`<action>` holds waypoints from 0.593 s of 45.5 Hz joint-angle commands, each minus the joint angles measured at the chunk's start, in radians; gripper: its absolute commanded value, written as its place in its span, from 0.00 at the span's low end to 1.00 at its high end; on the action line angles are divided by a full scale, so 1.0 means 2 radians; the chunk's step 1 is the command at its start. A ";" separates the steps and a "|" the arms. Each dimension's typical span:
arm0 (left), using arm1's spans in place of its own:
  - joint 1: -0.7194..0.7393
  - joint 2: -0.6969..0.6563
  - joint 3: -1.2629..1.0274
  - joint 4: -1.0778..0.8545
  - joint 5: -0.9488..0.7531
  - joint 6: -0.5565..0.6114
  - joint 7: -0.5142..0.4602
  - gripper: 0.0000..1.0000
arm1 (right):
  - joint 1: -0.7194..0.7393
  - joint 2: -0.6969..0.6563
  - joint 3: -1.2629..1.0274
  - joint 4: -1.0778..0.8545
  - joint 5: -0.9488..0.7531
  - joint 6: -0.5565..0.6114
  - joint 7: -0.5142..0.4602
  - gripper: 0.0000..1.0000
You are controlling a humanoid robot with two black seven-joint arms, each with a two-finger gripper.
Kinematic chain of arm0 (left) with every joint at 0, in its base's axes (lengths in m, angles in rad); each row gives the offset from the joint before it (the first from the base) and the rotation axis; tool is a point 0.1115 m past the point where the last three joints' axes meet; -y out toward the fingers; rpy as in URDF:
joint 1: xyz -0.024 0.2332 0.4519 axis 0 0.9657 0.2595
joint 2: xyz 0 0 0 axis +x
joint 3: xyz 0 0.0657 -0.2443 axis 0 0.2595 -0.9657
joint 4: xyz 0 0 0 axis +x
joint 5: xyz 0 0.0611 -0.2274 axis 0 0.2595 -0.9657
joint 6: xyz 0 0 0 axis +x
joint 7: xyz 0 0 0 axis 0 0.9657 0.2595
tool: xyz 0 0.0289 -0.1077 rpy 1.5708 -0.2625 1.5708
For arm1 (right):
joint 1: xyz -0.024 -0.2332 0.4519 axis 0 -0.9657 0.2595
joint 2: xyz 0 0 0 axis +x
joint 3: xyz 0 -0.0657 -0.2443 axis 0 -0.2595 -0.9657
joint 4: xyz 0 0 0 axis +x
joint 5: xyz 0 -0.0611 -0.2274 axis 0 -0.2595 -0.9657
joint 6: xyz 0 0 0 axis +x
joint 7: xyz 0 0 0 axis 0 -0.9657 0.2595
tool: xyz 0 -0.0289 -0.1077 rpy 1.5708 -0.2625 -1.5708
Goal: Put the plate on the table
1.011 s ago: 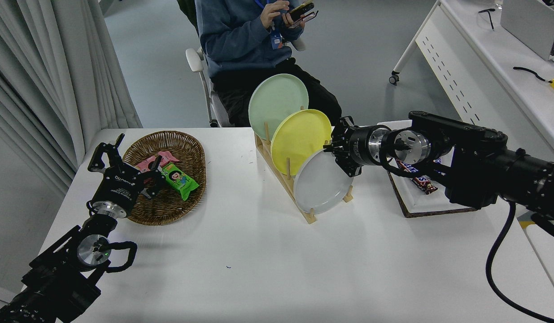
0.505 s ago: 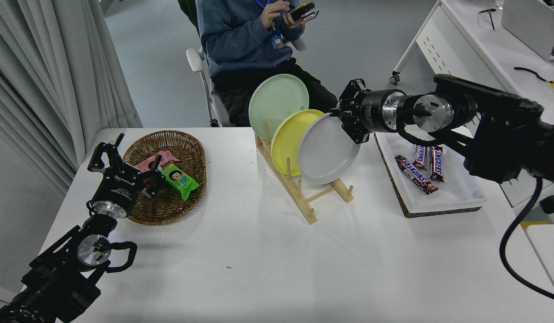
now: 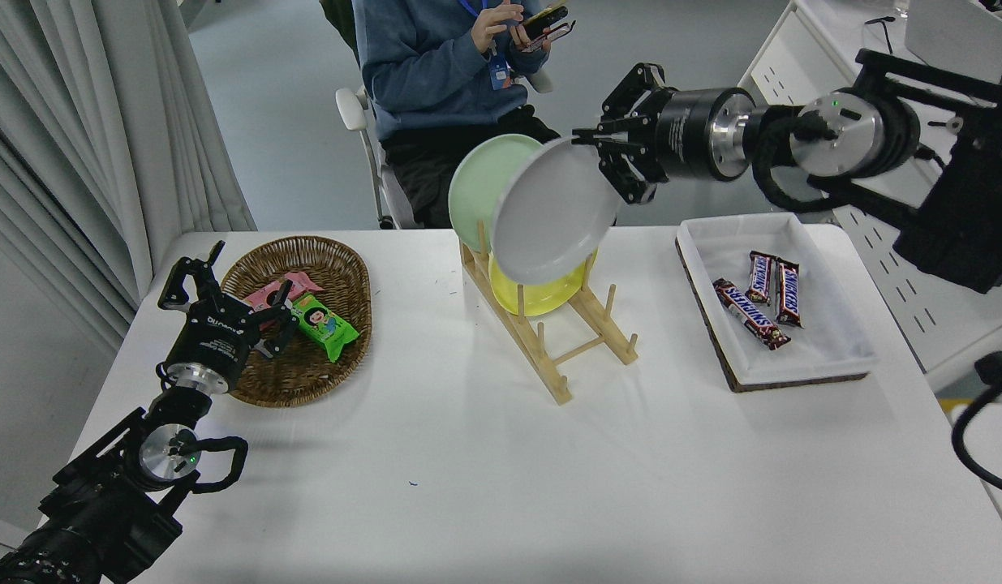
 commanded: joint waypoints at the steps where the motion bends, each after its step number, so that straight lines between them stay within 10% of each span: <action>1: 0.000 0.000 0.000 0.000 0.000 0.000 0.000 1.00 | 0.031 -0.011 0.016 0.006 0.062 -0.048 -0.015 0.00; 27: 0.000 0.000 -0.001 0.000 0.000 0.000 0.000 1.00 | -0.119 0.096 0.160 -0.015 0.099 -0.292 -0.031 0.00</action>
